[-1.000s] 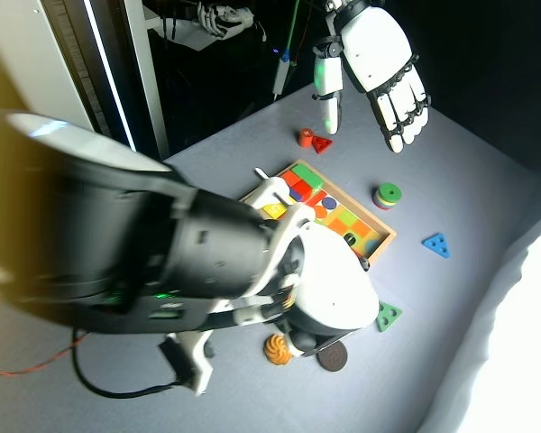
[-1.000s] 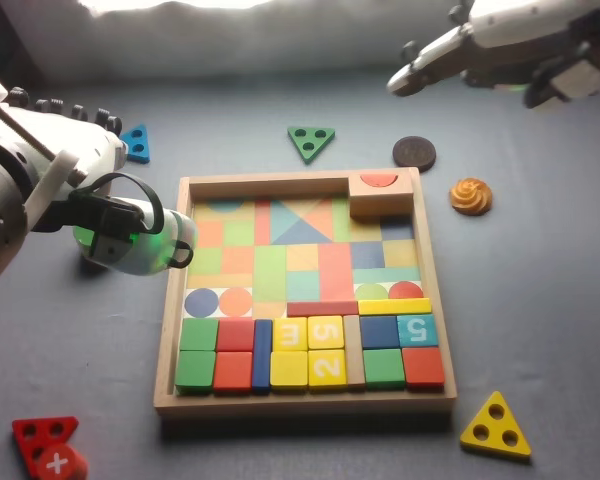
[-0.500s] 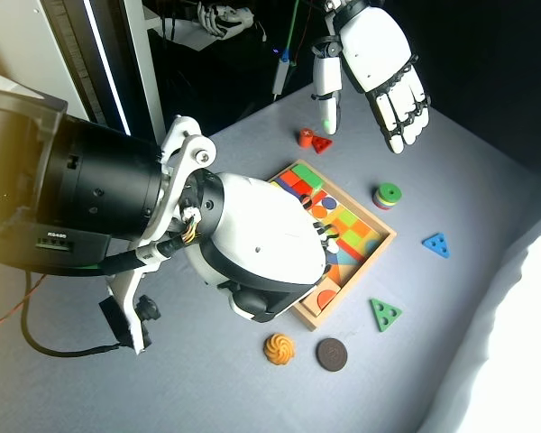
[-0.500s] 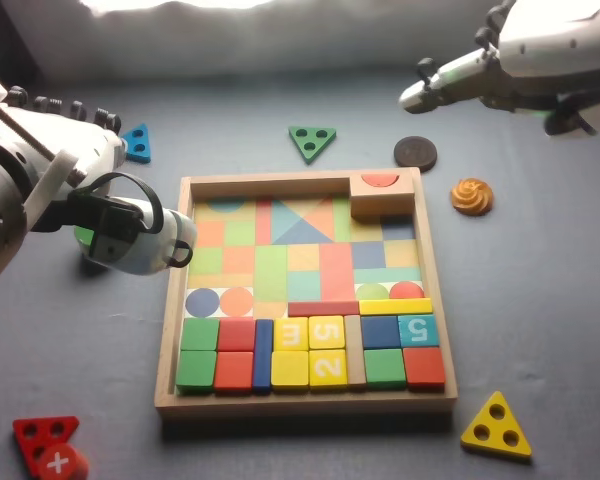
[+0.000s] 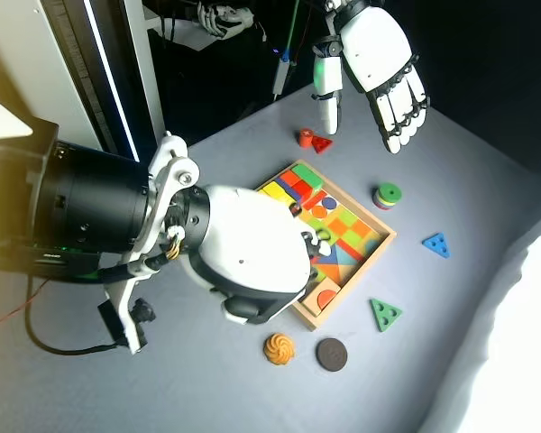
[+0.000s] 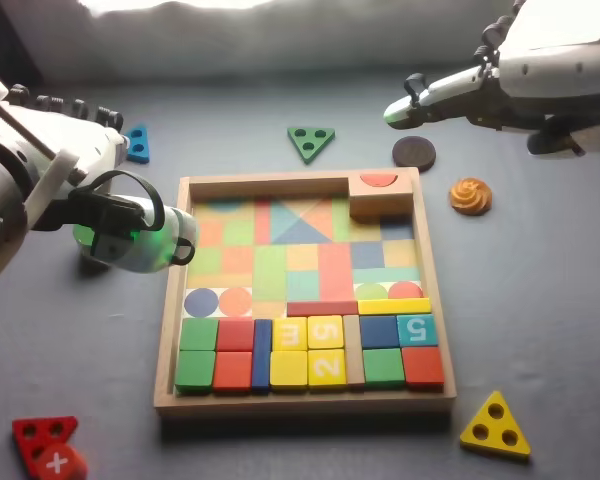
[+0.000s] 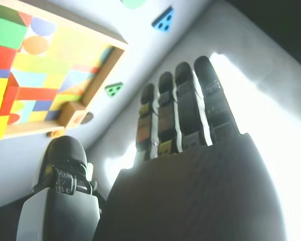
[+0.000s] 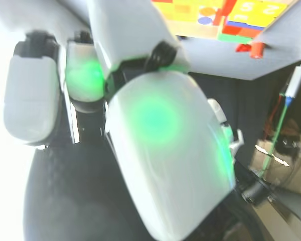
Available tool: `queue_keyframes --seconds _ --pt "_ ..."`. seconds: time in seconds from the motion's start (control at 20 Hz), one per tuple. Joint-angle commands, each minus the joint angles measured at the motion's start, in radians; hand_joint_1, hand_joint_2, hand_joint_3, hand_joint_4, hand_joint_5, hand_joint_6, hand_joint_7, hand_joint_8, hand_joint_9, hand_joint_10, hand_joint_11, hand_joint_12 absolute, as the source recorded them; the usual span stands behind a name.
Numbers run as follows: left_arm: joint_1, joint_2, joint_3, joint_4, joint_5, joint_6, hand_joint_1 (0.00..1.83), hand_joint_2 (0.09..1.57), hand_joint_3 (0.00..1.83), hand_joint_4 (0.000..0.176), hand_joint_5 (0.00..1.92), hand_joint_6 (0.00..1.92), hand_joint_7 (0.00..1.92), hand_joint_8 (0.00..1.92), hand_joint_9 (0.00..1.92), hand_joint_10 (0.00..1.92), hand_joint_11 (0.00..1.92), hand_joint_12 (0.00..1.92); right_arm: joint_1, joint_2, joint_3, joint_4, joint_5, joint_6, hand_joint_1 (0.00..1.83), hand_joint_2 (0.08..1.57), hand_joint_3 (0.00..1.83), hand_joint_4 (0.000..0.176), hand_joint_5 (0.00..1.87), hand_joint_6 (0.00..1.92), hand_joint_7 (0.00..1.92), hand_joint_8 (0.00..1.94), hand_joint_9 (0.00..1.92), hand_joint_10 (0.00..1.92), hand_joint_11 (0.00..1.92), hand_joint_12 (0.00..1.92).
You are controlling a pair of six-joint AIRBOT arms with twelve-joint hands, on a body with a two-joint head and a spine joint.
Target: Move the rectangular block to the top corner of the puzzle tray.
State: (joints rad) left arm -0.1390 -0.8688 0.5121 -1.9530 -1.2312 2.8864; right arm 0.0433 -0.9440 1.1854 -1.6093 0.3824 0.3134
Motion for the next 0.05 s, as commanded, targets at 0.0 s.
queue_keyframes --seconds 0.0 --pt "-0.012 0.012 -0.003 0.087 -0.013 0.005 0.02 1.26 0.00 0.000 0.13 0.01 0.12 0.01 0.11 0.01 0.00 0.29 0.001 0.015 0.000 0.040 0.018 -0.026 1.83 1.14 0.00 0.006 0.26 0.01 1.14 1.94 1.52 1.92 1.69 1.92"
